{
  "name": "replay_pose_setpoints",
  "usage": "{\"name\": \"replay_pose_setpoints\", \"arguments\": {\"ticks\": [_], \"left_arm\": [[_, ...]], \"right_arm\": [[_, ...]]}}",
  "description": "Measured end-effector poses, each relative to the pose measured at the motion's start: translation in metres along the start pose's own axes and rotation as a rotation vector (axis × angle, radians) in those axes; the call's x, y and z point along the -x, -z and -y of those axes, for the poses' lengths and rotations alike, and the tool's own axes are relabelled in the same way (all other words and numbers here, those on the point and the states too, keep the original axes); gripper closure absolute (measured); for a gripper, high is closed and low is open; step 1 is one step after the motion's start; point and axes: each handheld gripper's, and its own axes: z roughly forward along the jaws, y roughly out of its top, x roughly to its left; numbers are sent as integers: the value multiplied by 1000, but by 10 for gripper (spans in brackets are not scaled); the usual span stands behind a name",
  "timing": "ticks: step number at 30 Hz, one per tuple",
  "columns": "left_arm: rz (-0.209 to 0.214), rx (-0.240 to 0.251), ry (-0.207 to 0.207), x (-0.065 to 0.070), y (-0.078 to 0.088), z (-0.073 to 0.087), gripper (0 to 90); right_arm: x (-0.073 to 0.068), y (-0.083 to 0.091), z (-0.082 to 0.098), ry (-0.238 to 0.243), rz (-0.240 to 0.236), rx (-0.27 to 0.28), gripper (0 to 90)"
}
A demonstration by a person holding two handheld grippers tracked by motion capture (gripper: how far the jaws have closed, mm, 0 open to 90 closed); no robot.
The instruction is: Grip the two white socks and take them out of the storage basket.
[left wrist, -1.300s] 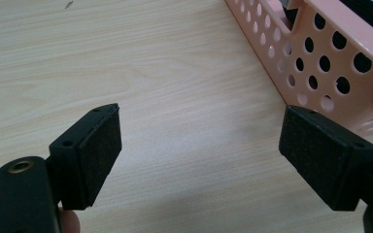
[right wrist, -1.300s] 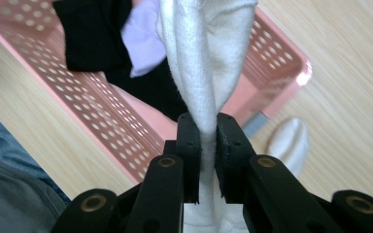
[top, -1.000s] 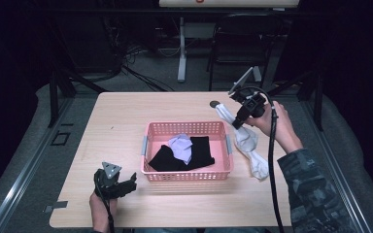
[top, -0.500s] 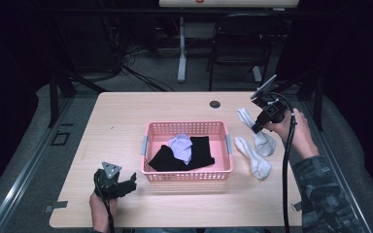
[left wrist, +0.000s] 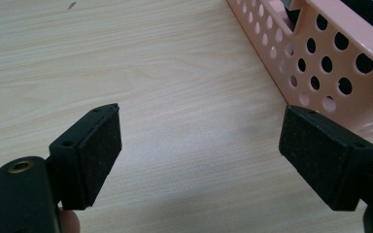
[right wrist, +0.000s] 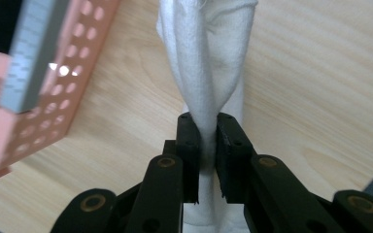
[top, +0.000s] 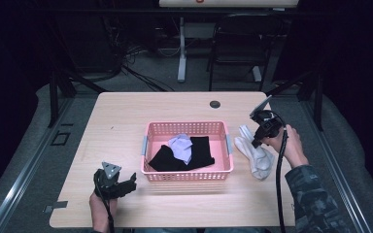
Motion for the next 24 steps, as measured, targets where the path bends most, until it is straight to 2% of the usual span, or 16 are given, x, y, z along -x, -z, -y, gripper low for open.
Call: {"name": "replay_pose_setpoints", "arguments": {"ticks": [3, 6, 9, 12, 13, 14, 15, 18, 20, 21, 24], "left_arm": [[-1, -1, -1, 0, 0, 0, 156], [-1, -1, 0, 0, -1, 0, 156], [-1, 0, -1, 0, 0, 0, 156], [-1, 2, 4, -1, 0, 0, 156], [-1, 1, 3, -1, 0, 0, 156], [-1, 1, 3, -1, 0, 0, 156], [0, 1, 1, -1, 0, 0, 155], [1, 1, 1, -1, 0, 0, 156], [1, 2, 2, -1, 0, 0, 156], [1, 1, 1, 0, 0, 0, 156], [1, 3, 2, 0, 0, 0, 156]], "right_arm": [[5, -15, 0, -6, -4, -15, 808], [7, -29, -1, -33, -5, 2, 796], [9, -39, -2, -40, 11, 2, 777], [11, -45, -2, -45, 1, 6, 750], [12, -46, -2, -39, 9, -10, 681], [12, -46, -2, -39, 9, -10, 681], [11, -46, 0, -64, 12, 26, 599], [11, -36, 3, -56, 3, 57, 452], [10, -32, 5, -59, 5, 77, 430], [9, -23, 8, -56, -3, 103, 354], [4, -11, 15, -40, -17, 145, 232]]}}
